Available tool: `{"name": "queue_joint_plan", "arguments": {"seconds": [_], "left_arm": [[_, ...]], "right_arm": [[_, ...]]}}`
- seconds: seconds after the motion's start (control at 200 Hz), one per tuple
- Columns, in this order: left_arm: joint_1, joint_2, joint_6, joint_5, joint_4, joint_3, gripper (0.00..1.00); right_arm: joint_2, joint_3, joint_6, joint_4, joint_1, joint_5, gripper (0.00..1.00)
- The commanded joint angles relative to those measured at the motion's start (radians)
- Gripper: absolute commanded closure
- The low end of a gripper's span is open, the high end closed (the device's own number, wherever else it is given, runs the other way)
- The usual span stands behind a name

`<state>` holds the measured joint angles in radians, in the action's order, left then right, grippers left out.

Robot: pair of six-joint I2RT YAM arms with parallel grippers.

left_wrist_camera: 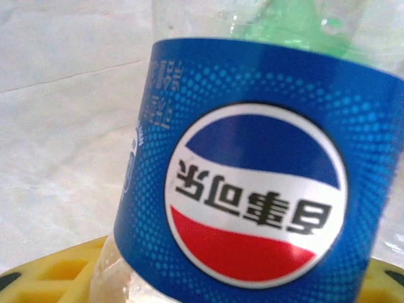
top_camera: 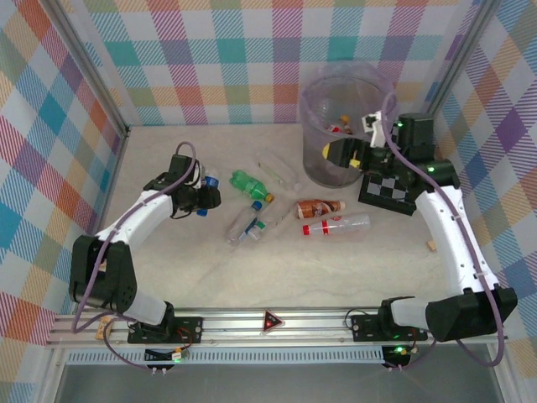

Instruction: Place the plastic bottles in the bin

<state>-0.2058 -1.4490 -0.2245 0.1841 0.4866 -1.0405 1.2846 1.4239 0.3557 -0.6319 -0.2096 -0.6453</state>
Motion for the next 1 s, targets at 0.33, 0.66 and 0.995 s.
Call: {"name": "queue_joint_plan", "arguments": {"seconds": [0.33, 0.66, 0.995], "left_arm": [[-0.133, 0.118, -0.336, 0.445, -0.392, 0.076, 0.46], [-0.278, 0.024, -0.421, 0.479, -0.546, 0.022, 0.46], [-0.303, -0.017, -0.424, 0.500, -0.556, -0.010, 0.45]], "right_arm": [[0.254, -0.002, 0.203, 0.395, -0.241, -0.023, 0.01], [0.397, 0.044, 0.201, 0.420, -0.283, -0.008, 0.01], [0.423, 0.037, 0.221, 0.444, -0.283, -0.023, 0.29]]}}
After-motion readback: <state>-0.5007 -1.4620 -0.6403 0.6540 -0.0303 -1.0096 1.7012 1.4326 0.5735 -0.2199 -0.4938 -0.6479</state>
